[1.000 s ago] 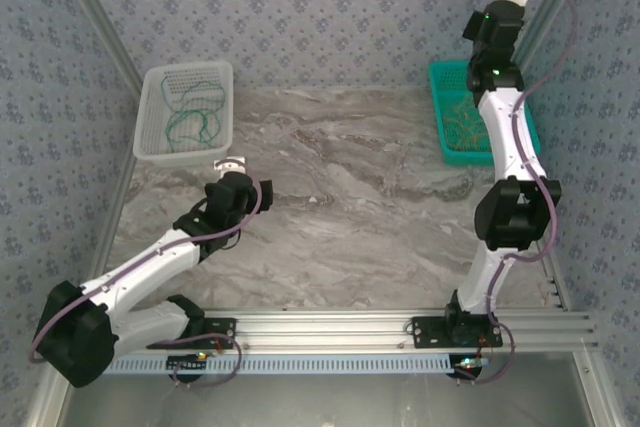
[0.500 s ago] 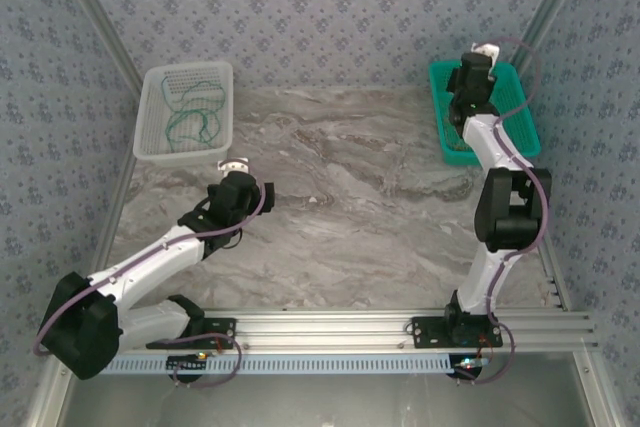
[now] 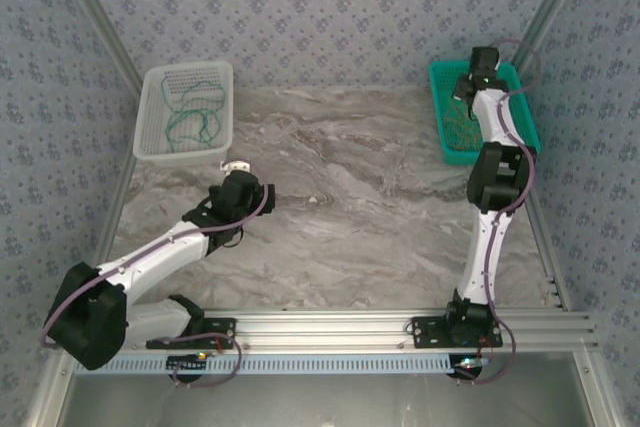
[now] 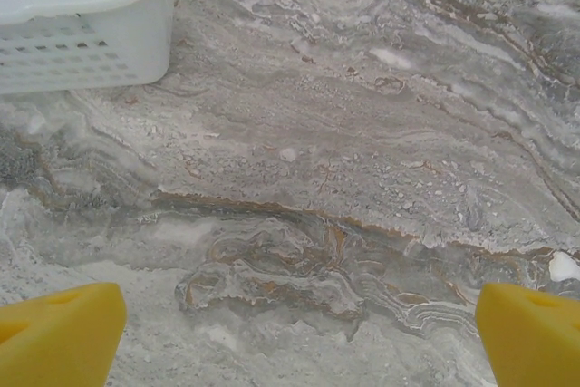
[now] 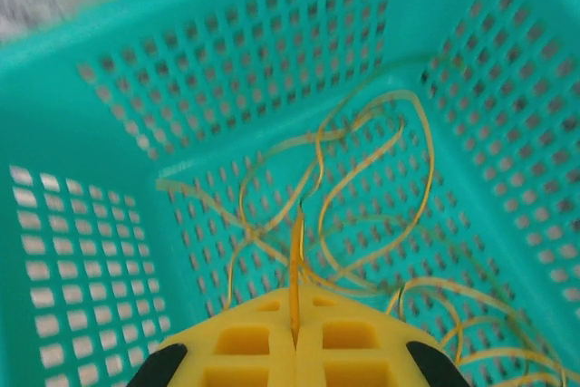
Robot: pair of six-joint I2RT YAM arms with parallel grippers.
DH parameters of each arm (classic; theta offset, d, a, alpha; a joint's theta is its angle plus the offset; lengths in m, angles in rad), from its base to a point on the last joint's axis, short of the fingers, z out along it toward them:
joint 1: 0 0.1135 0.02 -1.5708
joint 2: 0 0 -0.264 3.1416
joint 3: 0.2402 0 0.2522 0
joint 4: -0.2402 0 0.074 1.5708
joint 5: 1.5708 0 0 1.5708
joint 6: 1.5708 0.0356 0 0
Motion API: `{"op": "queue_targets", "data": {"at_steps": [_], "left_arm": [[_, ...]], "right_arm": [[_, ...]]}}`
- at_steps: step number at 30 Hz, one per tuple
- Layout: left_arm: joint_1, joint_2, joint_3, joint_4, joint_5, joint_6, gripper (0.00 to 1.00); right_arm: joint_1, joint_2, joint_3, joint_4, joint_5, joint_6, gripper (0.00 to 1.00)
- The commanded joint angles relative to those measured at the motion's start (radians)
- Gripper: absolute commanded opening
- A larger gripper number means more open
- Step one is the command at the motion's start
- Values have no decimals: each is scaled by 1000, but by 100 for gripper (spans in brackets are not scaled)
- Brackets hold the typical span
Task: Untangle the cables
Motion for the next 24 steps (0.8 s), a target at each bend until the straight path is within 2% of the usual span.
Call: {"op": "queue_targets", "data": {"at_steps": [1,4,6,10,12,14,20,22,24], "left_arm": [[14,18,55,35,23,-1,99],[14,27,69,27,27,5,99],[15,26,70,27,27,8,99],[16,28,70,31,24,6,99],[17,28,68,31,23,5,99],[18,28,69,30,23,3,99],[58,-28,94,-12,1,39,99],[92,-60,93,-11,6,56,99],[130,-95,89,-5,-1,76,99]], "right_arm": [[-12,56,47,-206,-55,37,0],[-31,83,51,-220,-105,60,1],[-37,84,40,-206,-155,64,6],[-23,48,27,-197,-178,37,33],[-11,-6,-5,-171,-153,24,47],[-4,-55,-28,-161,-136,24,55],[22,-261,-147,-134,-59,39,64],[38,-346,-206,-129,-3,46,76],[57,-452,-320,-86,12,45,81]]}}
